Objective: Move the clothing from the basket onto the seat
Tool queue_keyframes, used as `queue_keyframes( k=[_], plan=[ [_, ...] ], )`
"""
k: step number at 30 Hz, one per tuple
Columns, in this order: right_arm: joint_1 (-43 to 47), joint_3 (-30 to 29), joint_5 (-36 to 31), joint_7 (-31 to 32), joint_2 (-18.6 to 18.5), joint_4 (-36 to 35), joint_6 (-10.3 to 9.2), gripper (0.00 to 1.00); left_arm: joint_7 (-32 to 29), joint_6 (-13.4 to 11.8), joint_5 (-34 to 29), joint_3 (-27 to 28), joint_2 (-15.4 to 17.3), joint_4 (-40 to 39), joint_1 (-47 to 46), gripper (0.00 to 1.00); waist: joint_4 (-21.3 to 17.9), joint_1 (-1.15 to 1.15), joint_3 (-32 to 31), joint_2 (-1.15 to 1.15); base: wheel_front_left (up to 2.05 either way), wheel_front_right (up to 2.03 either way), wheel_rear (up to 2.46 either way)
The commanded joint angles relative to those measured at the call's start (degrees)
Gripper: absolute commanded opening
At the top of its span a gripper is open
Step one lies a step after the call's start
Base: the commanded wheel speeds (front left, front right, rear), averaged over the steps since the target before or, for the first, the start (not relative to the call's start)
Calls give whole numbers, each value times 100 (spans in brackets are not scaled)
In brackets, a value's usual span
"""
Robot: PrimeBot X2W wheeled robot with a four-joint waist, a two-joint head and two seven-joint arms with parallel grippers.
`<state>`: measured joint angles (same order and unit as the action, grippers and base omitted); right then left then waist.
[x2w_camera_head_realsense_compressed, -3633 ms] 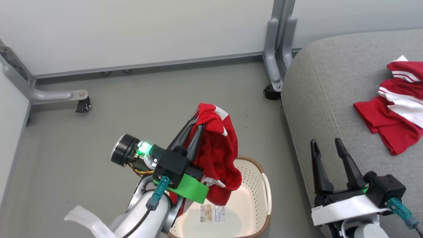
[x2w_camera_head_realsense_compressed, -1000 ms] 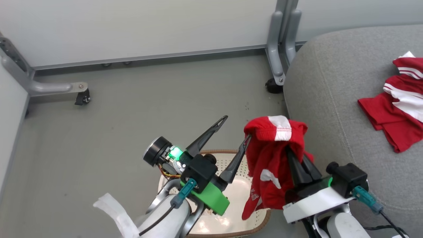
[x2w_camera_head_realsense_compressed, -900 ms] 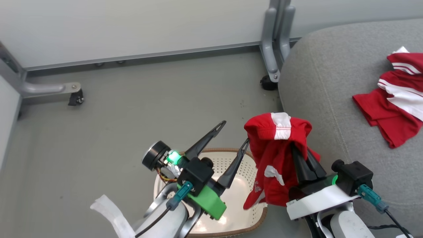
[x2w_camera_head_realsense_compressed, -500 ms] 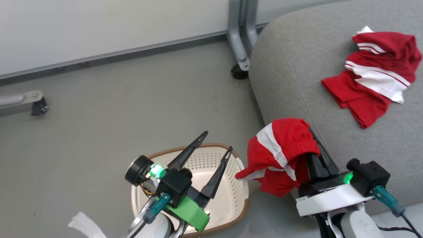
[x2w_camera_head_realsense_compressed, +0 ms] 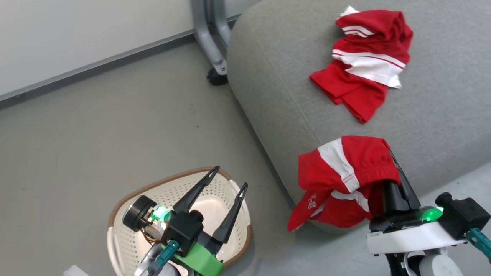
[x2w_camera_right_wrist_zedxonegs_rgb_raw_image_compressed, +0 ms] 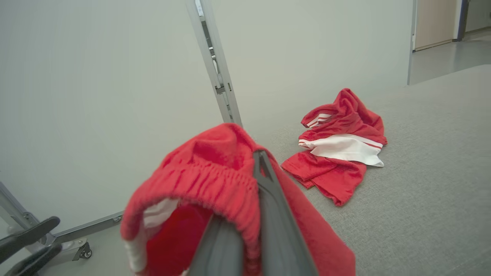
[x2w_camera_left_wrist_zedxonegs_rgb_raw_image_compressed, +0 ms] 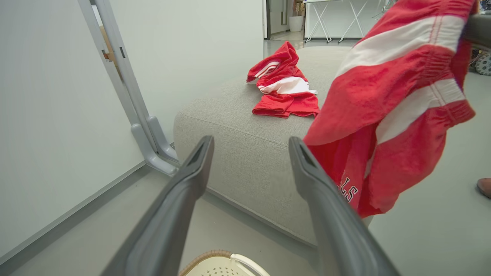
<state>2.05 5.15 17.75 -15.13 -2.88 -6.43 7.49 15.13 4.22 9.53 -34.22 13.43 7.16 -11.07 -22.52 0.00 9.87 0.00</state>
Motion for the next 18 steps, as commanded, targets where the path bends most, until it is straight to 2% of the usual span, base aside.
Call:
queue_keyframes(
  k=[1, 6, 11, 14, 18],
  plan=[
    [76, -45, 54, -2, -4, -53, 0, 0, 1, 34, -57, 23, 56, -27, 106, 100, -387, 0, 163, 0, 0, 0, 0],
    [122, -127, 142, -2, -2, -145, 0, 0, 1, 73, -146, 55, 115, -16, 77, 100, -544, 0, 287, 0, 0, 0, 0],
    [-68, -314, 304, -2, -3, -248, 0, 0, 1, 124, -194, 56, 158, -50, -37, 100, -508, 0, 536, 0, 0, 0, 0],
    [-427, -485, 286, -2, -2, -359, 0, 0, 1, 147, -244, 56, 223, -91, -159, 100, -423, 0, 847, 0, 0, 0, 0],
    [-1360, -749, 262, -2, -2, -496, 0, 0, 1, 206, -331, 10, 409, -172, -386, 100, -227, 0, 1465, 0, 0, 0, 0]
  ],
)
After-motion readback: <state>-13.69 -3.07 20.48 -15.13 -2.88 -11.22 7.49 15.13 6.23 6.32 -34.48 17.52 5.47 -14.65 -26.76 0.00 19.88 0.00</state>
